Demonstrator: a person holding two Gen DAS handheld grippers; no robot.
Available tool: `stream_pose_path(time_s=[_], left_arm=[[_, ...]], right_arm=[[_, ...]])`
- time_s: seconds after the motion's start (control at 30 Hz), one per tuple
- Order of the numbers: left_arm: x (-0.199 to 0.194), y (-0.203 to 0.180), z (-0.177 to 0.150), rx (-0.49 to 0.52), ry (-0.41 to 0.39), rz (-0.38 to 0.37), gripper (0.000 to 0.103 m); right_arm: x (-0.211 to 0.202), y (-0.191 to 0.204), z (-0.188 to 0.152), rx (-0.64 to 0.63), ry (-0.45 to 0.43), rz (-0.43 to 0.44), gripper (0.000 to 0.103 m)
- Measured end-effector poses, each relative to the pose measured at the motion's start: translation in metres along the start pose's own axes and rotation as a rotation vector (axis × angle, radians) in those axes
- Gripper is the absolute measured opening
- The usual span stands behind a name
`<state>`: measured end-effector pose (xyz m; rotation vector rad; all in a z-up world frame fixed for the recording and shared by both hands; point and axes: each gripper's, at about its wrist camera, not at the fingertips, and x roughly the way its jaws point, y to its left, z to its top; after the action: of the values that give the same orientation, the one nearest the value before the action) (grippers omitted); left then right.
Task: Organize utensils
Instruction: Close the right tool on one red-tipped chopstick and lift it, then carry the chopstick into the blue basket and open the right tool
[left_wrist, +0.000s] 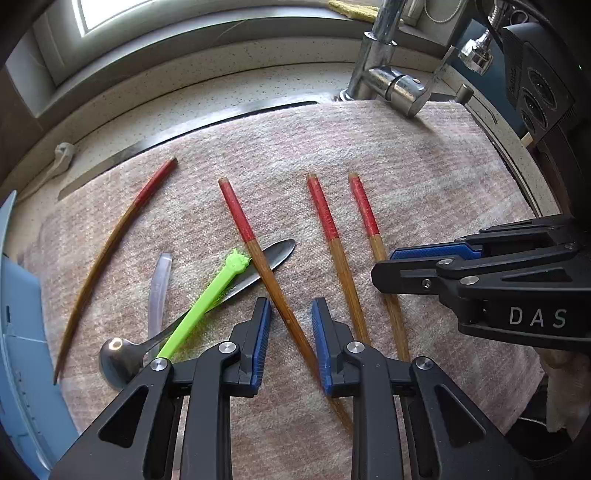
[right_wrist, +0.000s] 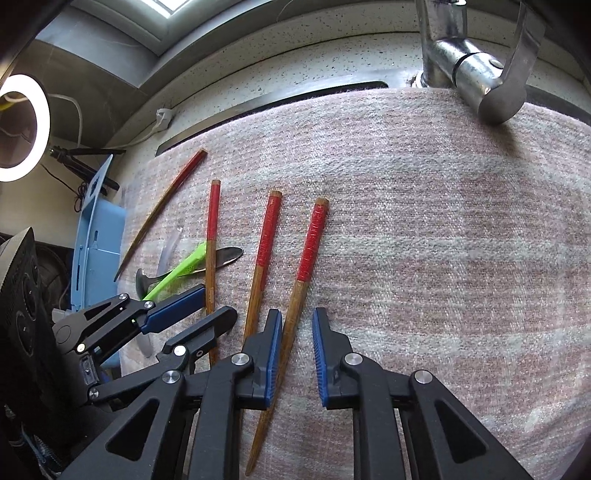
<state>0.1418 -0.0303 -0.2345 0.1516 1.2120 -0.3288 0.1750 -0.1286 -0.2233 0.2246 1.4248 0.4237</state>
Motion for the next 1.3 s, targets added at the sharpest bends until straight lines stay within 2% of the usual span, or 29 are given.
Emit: stream_pose_path(time_s=[0.07,0.2,0.4,0.6,0.83,1.07,1.3], left_arm=[[0.000,0.000,0.001,-0.003,-0.006,-0.007,0.013],[-0.003,0.004,-0.002,-0.015,-0.005,-0.036,0.006],[-0.008,0.003,-0.017,-0.038,-0.010,-0.064,0.005],[-0.013,0.019,-0.029,-0.221,-0.064,-0.177,0.005],[-0.026,0.023,-0.037,-0.223,-0.092,-0.183,0.005],[-0.052,0.029,-0.035,-0.209,-0.154,-0.193,0.005],[-0.088,0.055,-0.045,-0.236,-0.230,-0.163,0.005]], right_arm=[[0.000,0.001,-0.001,-0.007,-0.008,0.001,0.015],[-0.002,-0.004,-0.003,0.006,-0.011,0.034,0.009],[-0.003,-0.017,-0.008,0.064,-0.020,0.100,0.008],[-0.005,-0.031,-0.016,0.176,-0.020,0.190,0.006],[-0.018,-0.040,-0.021,0.216,-0.058,0.221,0.006],[-0.046,-0.024,-0.016,0.159,-0.115,0.230,0.006],[-0.056,0.024,0.000,0.079,-0.129,0.282,0.006]])
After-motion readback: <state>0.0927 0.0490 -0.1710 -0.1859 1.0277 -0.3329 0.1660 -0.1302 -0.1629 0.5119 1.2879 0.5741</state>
